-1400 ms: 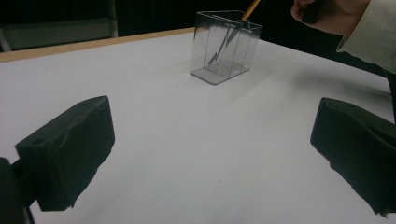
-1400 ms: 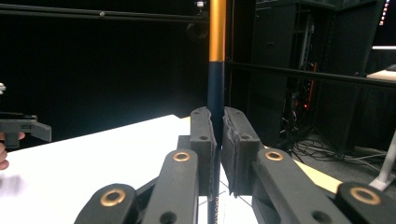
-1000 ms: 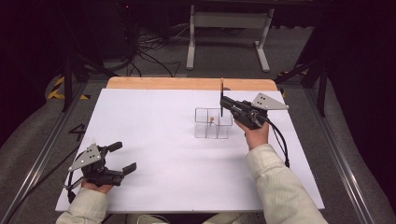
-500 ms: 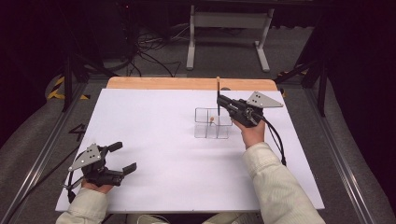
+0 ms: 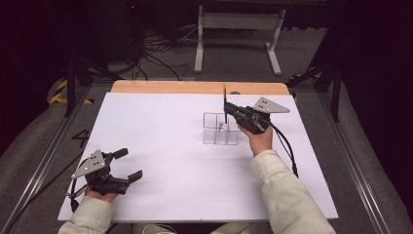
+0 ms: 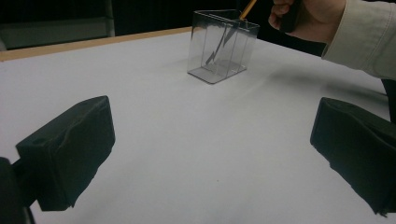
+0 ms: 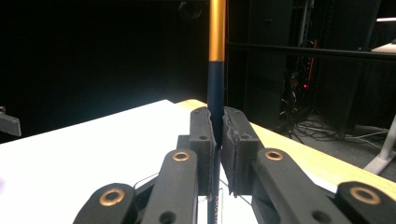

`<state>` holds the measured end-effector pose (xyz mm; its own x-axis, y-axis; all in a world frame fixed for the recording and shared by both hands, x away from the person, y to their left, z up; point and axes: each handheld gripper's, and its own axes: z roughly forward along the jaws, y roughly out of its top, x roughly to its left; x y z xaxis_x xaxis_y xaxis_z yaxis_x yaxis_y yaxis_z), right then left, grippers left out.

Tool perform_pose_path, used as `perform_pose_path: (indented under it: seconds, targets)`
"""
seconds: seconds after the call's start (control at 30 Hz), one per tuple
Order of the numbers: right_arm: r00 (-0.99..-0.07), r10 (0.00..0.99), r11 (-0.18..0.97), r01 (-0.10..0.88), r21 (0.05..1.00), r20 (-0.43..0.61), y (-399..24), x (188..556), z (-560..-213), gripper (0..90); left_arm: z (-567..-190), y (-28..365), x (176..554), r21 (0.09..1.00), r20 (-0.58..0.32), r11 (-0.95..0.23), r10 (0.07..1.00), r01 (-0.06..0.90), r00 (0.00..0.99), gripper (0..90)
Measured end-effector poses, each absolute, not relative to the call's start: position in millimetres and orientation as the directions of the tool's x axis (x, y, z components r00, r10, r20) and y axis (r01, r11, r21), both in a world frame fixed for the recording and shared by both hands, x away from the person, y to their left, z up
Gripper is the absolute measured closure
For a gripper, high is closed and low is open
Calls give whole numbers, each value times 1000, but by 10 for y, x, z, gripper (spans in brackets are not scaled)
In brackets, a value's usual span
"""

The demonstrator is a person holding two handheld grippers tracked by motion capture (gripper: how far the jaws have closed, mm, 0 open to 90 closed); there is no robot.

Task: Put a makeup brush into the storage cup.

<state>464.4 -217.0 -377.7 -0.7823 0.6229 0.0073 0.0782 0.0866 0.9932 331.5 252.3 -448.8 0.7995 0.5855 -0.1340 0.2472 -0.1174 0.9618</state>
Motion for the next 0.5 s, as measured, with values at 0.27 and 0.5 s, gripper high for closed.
perform_pose_path:
  seconds: [0.27,0.5]
  targets:
    - [-784,621,111,94,989,5,-2145,4650,-3836,832,-4488,2523,3315,962,-134,-118,586,248,799,5]
    - [-784,620,121,117,986,17,-2145,4654,-3899,831,-4487,2524,3315,962,-134,-118,586,247,799,5]
